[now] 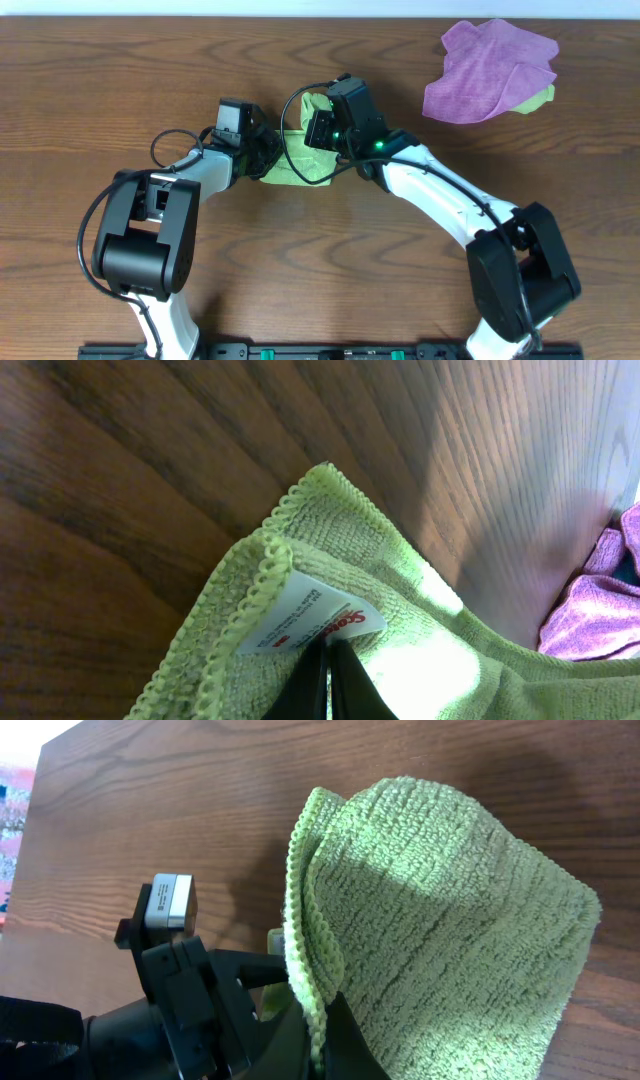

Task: Fold the cloth
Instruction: 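Lay the right end over the left end and release the left gripper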

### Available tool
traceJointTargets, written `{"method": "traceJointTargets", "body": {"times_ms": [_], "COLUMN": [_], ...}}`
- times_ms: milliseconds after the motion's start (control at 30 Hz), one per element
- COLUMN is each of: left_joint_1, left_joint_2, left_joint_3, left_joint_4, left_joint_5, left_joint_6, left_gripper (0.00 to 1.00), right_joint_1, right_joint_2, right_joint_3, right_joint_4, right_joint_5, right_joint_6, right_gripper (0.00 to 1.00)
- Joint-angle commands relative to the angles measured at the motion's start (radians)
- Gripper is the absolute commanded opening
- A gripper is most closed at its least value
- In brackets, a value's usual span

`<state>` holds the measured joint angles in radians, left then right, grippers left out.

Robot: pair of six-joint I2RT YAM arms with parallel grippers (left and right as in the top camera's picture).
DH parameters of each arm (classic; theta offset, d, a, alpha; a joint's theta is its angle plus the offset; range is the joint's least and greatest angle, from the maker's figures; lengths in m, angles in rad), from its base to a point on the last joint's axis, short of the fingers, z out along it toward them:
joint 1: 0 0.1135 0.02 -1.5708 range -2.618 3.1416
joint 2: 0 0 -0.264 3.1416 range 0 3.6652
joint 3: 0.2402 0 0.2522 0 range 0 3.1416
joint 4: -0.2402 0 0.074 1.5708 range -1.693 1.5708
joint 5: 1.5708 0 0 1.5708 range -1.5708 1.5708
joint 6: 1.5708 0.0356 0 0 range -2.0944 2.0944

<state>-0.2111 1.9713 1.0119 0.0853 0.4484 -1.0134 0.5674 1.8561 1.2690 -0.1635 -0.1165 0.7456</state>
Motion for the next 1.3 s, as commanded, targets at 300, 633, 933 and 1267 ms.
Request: {"method": "traceJointTargets", "body": {"times_ms": [300, 633, 933, 1267], "left_joint_1": [0.004, 0.011, 0.016, 0.020], "left_joint_2": [0.038, 0.037, 0.000, -0.066], "left_joint_3": [-0.032, -0.032, -0.031, -0.031], "left_joint_4": [-0.021, -0.020, 0.006, 0.008], "left_joint_5": [-0.040, -0.010, 0.016, 0.015], "left_joint_6": [0.019, 0.025, 0.069, 0.119], "left_gripper": [0.06, 0.06, 0.06, 0.06], "right_joint_1": [0.030, 0.030, 0.030, 0.030], "right_joint_2": [0.043, 0.043, 0.043, 0.043], "right_joint_3": [0.034, 0.038, 0.038, 0.039], "right_joint_4": [0.014, 0.011, -0.009, -0.008], "right_joint_5": [-0.031, -0.042, -0.042, -0.042], "right_joint_6": [-0.018, -0.018, -0.022, -0.022], "right_gripper": [0.01, 0.01, 0.01, 0.01]}}
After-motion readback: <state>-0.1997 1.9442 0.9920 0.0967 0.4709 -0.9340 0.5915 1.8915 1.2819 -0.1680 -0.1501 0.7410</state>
